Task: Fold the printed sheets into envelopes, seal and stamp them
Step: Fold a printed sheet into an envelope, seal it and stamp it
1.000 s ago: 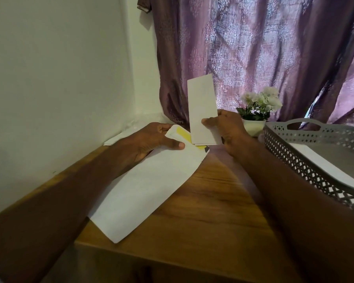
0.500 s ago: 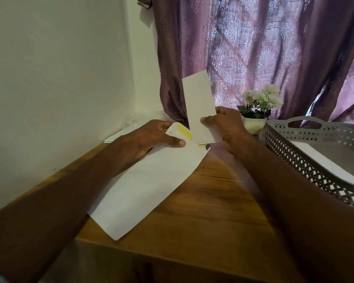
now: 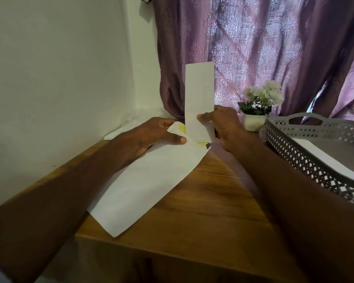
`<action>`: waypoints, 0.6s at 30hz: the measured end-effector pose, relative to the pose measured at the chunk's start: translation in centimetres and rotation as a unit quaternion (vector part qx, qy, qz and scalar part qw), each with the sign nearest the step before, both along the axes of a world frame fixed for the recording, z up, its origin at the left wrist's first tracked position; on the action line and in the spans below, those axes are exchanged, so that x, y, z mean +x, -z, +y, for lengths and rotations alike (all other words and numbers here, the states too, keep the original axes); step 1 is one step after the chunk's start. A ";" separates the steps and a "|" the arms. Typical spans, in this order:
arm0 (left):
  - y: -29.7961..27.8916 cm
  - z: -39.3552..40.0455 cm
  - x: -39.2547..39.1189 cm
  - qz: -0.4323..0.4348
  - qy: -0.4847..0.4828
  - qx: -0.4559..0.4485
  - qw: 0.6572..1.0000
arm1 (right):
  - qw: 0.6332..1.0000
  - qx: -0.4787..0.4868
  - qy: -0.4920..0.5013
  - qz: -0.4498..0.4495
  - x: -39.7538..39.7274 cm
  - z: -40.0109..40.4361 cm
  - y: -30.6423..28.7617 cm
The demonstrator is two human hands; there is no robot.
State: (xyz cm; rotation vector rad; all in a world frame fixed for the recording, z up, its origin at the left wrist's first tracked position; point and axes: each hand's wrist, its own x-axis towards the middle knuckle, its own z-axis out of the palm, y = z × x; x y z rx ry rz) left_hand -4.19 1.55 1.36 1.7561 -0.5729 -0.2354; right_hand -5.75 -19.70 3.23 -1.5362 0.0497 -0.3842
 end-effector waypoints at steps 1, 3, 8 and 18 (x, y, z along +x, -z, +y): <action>0.0 -0.1 0.0 -0.001 -0.001 0.000 1.000 | 1.000 0.002 0.003 -0.001 0.0 -0.1 0.0; -0.1 -0.1 0.1 -0.002 -0.005 0.003 1.000 | 1.000 0.004 0.008 -0.007 0.1 -0.2 0.0; 0.0 -0.1 0.2 -0.005 -0.010 0.006 1.000 | 1.000 -0.005 0.003 -0.001 0.0 0.0 0.0; 0.0 -0.4 0.2 -0.019 -0.032 0.039 0.999 | 0.998 0.053 -0.013 0.017 0.3 0.8 0.1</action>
